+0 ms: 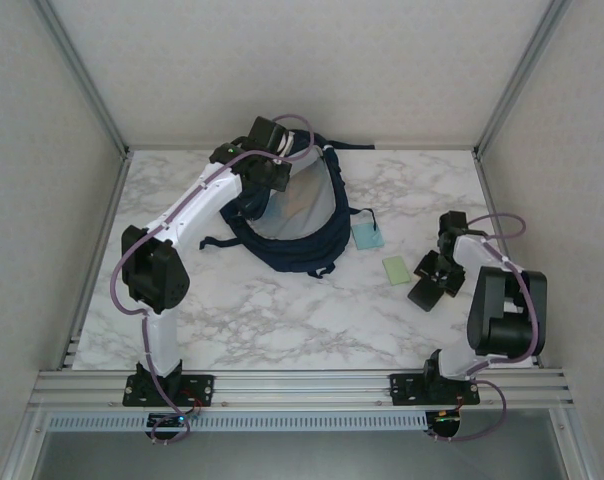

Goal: Pack the student bag

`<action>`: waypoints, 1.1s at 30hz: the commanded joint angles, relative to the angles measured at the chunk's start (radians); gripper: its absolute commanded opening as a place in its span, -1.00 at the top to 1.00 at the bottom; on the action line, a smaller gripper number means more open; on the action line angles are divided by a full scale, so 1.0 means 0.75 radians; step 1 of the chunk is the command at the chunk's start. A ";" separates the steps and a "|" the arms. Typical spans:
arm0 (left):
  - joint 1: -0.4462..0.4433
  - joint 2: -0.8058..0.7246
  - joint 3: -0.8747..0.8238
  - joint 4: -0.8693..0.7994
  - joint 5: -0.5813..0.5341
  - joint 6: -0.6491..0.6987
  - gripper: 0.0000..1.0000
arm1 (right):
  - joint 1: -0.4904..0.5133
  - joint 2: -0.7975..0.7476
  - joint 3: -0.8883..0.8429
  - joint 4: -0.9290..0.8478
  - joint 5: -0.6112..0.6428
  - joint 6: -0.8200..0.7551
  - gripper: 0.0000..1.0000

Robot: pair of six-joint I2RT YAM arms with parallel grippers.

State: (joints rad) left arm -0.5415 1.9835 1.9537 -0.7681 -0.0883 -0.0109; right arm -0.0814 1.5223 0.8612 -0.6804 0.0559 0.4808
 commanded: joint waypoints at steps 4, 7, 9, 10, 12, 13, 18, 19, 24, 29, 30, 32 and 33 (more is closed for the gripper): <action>0.007 -0.088 0.038 0.052 -0.024 -0.026 1.00 | 0.108 -0.158 0.229 -0.128 -0.333 -0.012 -0.23; 0.008 -0.100 0.014 0.071 -0.008 -0.042 1.00 | 0.247 -0.124 0.331 -0.055 -0.465 0.043 -0.24; 0.008 -0.103 0.016 0.069 0.005 -0.052 1.00 | 0.356 -0.071 0.413 0.022 -0.502 0.088 -0.24; 0.008 -0.105 0.015 0.069 0.010 -0.056 1.00 | 0.403 -0.042 0.445 0.058 -0.513 0.102 -0.24; 0.008 -0.112 0.015 0.068 0.023 -0.069 1.00 | 0.494 0.048 0.533 0.154 -0.542 0.138 -0.24; 0.010 -0.116 0.015 0.069 0.030 -0.075 1.00 | 0.525 0.091 0.571 0.198 -0.559 0.155 -0.24; 0.010 -0.119 0.015 0.069 0.071 -0.112 1.00 | 0.679 0.343 0.790 0.361 -0.615 0.227 -0.24; 0.009 -0.119 0.013 0.070 0.076 -0.120 1.00 | 0.702 0.382 0.824 0.391 -0.615 0.238 -0.24; 0.008 -0.136 0.005 0.084 0.144 -0.174 1.00 | 0.773 0.610 0.988 0.537 -0.583 0.408 -0.22; -0.004 -0.182 0.001 0.084 0.226 -0.237 1.00 | 0.811 0.842 1.185 0.629 -0.500 0.546 -0.22; -0.008 -0.188 0.001 0.085 0.242 -0.252 1.00 | 0.816 0.895 1.254 0.619 -0.490 0.570 -0.23; -0.013 -0.199 0.001 0.089 0.278 -0.285 1.00 | 0.833 0.988 1.376 0.612 -0.489 0.605 -0.23; -0.016 -0.202 0.003 0.095 0.299 -0.305 1.00 | 0.843 1.036 1.453 0.575 -0.471 0.625 -0.24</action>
State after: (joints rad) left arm -0.5404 1.9400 1.9331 -0.7597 0.0292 -0.1490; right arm 0.5335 2.2368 1.8214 -0.3035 -0.3424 0.8772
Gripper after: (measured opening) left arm 0.088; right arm 0.647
